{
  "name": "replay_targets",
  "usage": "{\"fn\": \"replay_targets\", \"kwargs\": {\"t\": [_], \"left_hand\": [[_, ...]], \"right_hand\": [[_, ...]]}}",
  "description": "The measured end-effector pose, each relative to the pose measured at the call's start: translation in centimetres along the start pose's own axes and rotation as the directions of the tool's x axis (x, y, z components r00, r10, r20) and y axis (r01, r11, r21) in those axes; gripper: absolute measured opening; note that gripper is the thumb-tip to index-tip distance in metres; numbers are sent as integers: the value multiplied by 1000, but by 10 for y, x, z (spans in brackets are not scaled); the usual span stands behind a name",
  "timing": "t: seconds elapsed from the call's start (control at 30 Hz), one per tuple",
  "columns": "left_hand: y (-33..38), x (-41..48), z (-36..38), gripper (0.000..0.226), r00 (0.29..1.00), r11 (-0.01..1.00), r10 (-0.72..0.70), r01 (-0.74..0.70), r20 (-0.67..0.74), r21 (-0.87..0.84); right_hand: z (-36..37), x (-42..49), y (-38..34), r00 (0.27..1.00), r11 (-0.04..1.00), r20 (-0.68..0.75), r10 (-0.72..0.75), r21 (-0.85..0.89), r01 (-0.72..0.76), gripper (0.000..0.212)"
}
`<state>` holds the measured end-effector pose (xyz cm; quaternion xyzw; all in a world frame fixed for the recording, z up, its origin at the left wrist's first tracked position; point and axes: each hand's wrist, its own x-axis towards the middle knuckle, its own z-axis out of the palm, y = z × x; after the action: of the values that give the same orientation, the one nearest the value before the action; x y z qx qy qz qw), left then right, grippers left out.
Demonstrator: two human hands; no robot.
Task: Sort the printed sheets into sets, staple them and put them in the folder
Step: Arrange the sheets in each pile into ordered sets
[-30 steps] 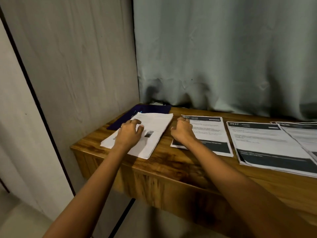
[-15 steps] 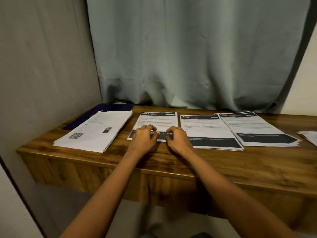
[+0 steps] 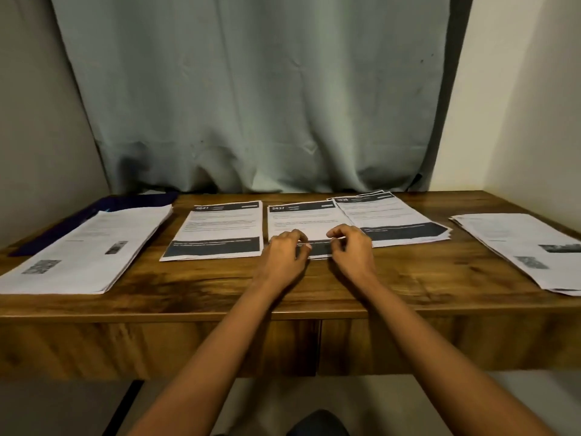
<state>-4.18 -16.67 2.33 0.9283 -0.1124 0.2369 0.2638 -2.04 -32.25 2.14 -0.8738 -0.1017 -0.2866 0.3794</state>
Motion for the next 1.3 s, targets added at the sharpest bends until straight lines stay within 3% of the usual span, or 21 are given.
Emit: {"fn": "replay_targets", "kwargs": {"t": [0.4, 0.77, 1.1, 1.3], "left_hand": [[30, 26, 37, 32, 990, 991, 106, -112, 90, 75], [46, 60, 53, 33, 978, 983, 169, -177, 123, 57], [76, 90, 95, 48, 933, 967, 236, -254, 272, 33], [76, 101, 122, 50, 867, 946, 208, -297, 452, 133]], "right_hand": [[-26, 16, 74, 997, 981, 61, 49, -190, -37, 24], [-53, 62, 118, 982, 945, -47, 185, -265, -191, 32], [-90, 89, 178, 883, 784, -219, 414, -408, -469, 48], [-92, 100, 196, 825, 725, -187, 534, -401, -560, 61]]}}
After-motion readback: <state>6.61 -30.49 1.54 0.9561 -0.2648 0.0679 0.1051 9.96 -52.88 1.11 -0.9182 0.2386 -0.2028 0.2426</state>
